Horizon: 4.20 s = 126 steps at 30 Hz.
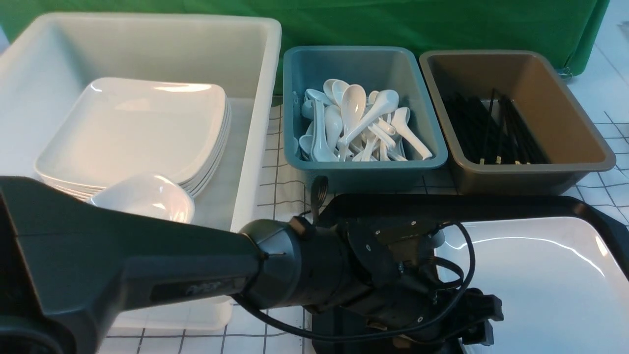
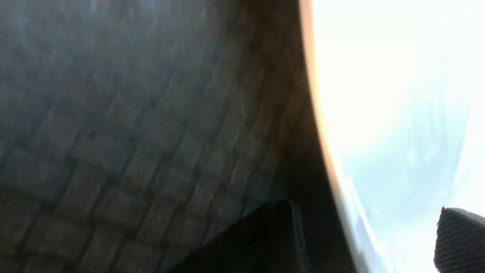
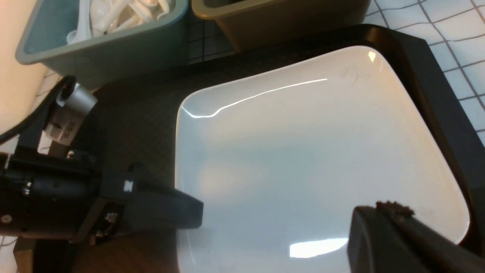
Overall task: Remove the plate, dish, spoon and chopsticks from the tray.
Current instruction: Use the left arm to grab a plate from the dinner plate, then use the left arm to put the plate into the large storage box on the left
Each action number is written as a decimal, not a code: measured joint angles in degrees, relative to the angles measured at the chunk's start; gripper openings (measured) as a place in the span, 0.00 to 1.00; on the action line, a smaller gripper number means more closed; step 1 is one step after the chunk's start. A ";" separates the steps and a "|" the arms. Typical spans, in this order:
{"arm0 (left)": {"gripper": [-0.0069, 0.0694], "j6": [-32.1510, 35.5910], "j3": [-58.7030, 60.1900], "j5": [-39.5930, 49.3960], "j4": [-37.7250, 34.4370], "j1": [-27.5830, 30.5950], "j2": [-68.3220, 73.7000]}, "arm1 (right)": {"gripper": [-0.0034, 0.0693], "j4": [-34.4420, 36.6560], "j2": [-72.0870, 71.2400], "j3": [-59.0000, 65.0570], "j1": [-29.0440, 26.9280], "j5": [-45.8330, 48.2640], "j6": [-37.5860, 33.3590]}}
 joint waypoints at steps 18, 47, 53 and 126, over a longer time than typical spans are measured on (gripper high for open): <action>0.53 8.14 -1.96 -5.45 -10.97 -2.77 3.04 | 0.09 0.00 0.00 0.02 0.00 0.00 0.00; 0.12 8.70 -2.97 -4.98 -6.44 -0.25 -4.46 | 0.12 0.00 0.00 0.02 0.00 0.00 -0.05; 0.12 9.87 -2.74 -2.23 -4.51 3.60 -8.66 | 0.13 0.00 0.00 0.02 0.00 0.00 -0.05; 0.12 6.03 -1.13 8.29 1.75 72.99 -17.85 | 0.26 0.00 0.00 0.52 0.00 -0.91 0.01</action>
